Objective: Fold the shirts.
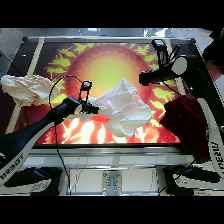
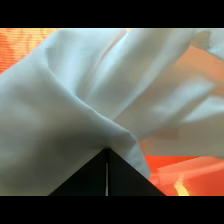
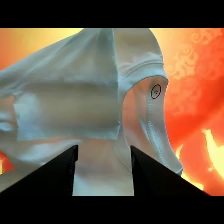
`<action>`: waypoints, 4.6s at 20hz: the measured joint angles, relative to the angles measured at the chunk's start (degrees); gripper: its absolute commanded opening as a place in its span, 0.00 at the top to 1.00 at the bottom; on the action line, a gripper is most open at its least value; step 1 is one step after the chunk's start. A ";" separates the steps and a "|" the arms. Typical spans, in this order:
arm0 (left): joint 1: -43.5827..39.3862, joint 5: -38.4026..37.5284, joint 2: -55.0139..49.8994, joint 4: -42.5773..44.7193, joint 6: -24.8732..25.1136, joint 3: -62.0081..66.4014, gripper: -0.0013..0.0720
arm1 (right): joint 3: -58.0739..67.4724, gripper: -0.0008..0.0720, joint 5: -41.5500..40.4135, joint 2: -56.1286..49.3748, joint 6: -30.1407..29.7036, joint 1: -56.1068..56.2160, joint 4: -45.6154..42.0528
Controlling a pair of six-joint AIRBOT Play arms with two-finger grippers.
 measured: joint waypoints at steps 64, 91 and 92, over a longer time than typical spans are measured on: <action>30.60 -9.01 8.46 -32.59 -4.74 -4.66 0.96 | -18.91 0.45 9.05 -7.04 -12.04 -18.91 14.08; 34.53 -7.82 18.99 -32.92 2.99 -3.32 0.96 | -19.39 0.97 13.62 -8.50 -17.35 -15.65 25.14; 36.28 -7.67 22.99 -32.94 3.82 -2.93 0.96 | -19.39 0.97 14.84 -4.52 -17.51 -15.56 25.14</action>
